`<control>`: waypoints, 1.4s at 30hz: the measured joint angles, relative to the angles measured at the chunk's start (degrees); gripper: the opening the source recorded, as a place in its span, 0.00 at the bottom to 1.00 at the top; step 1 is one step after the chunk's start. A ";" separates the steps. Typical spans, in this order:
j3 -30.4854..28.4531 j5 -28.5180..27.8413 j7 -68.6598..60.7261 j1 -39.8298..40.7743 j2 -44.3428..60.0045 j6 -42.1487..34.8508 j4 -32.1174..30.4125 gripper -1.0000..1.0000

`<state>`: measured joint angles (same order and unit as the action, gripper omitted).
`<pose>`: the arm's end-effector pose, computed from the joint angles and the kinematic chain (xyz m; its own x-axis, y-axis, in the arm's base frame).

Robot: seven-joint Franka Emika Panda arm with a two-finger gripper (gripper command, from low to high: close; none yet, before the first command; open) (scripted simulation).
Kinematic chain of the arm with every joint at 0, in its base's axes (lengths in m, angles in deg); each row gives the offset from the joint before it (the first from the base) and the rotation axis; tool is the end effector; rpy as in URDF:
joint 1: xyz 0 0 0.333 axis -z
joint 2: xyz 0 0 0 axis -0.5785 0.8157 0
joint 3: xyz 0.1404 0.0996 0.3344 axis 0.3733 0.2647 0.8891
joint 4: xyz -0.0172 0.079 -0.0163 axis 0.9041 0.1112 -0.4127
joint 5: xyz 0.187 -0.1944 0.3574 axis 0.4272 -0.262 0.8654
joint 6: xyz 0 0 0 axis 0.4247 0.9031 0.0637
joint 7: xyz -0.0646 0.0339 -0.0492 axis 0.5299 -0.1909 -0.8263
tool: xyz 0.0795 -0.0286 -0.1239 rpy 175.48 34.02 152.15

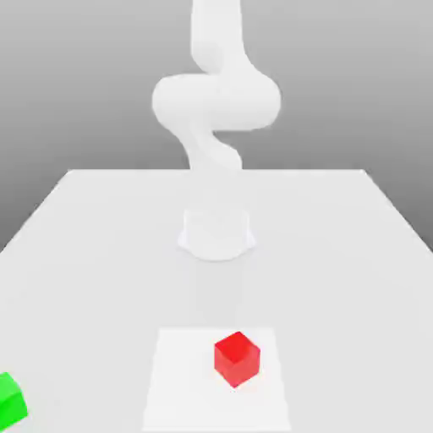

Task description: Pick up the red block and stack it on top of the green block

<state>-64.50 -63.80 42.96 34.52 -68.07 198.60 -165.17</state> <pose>0.4256 0.0043 0.6708 0.5602 -0.6674 0.4907 -0.5053 -0.7447 -0.4359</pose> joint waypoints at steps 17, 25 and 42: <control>-2.56 -1.15 -24.10 -5.31 35.93 20.32 -18.72 0.50; -1.41 2.40 -31.45 -5.49 52.48 32.49 -20.99 0.50; -2.95 2.29 -29.38 -2.25 44.83 23.12 -19.42 0.00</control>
<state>-67.44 -61.51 13.57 32.28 -23.24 221.72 -184.58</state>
